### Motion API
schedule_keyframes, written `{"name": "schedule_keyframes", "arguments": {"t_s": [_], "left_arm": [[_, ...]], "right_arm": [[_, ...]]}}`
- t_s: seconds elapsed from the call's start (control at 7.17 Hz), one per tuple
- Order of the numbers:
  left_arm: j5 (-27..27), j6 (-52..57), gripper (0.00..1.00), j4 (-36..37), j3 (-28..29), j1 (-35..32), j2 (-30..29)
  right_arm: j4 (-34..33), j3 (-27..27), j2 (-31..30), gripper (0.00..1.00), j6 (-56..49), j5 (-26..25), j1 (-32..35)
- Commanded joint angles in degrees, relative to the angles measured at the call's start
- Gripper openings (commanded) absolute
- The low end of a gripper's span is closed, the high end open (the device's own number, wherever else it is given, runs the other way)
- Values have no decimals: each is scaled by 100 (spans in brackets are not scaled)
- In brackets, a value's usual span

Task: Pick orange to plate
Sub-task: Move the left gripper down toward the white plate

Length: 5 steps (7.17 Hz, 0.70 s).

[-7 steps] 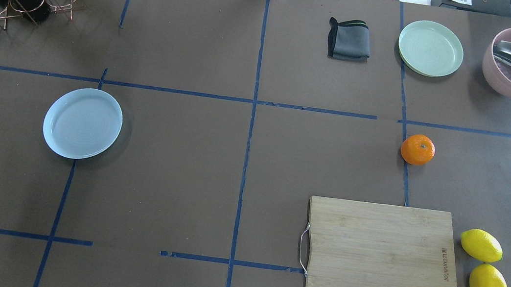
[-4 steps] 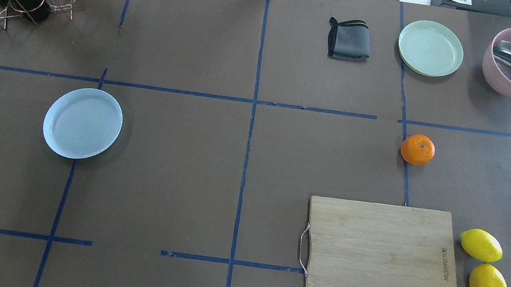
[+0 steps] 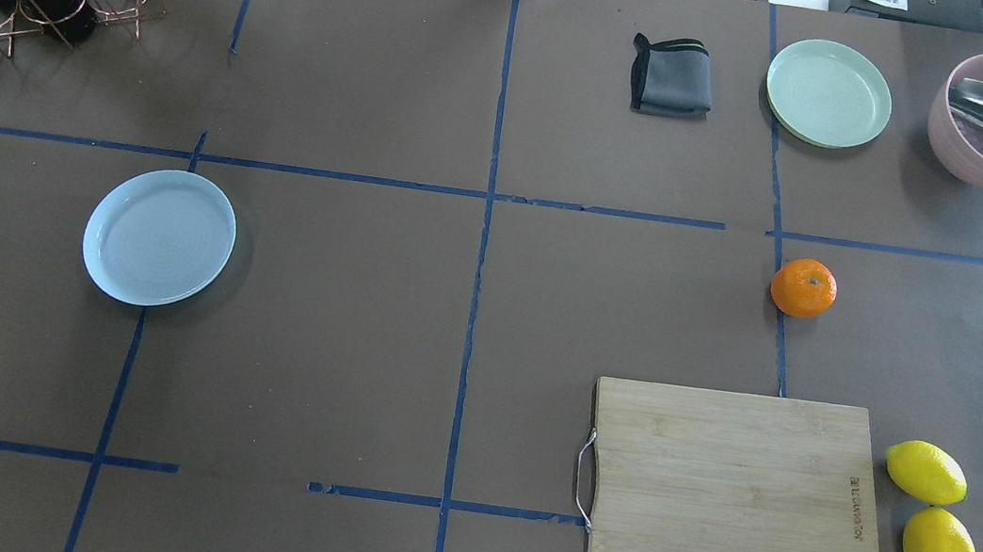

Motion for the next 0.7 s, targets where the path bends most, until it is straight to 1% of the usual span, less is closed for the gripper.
{"name": "schedule_keyframes", "arguments": {"t_s": [0.0, 0.14, 0.28, 0.42, 0.56], "left_arm": [[1591, -1775, 100, -106, 27, 1353, -31], [2052, -2218, 100, -88, 106, 1821, -127], [2387, -2292, 100, -80, 194, 2148, -206], [2660, -2440, 100, -71, 369, 2368, -311], [2741, -2468, 100, -53, 510, 2492, -364]], "right_arm": [[11, 31, -64, 100, 37, 13, 0], [11, 22, -73, 100, 37, 4, 0], [11, 22, -81, 100, 37, 13, 0], [11, 13, -82, 100, 37, 13, 0], [11, 13, -82, 100, 37, 13, 0]]}}
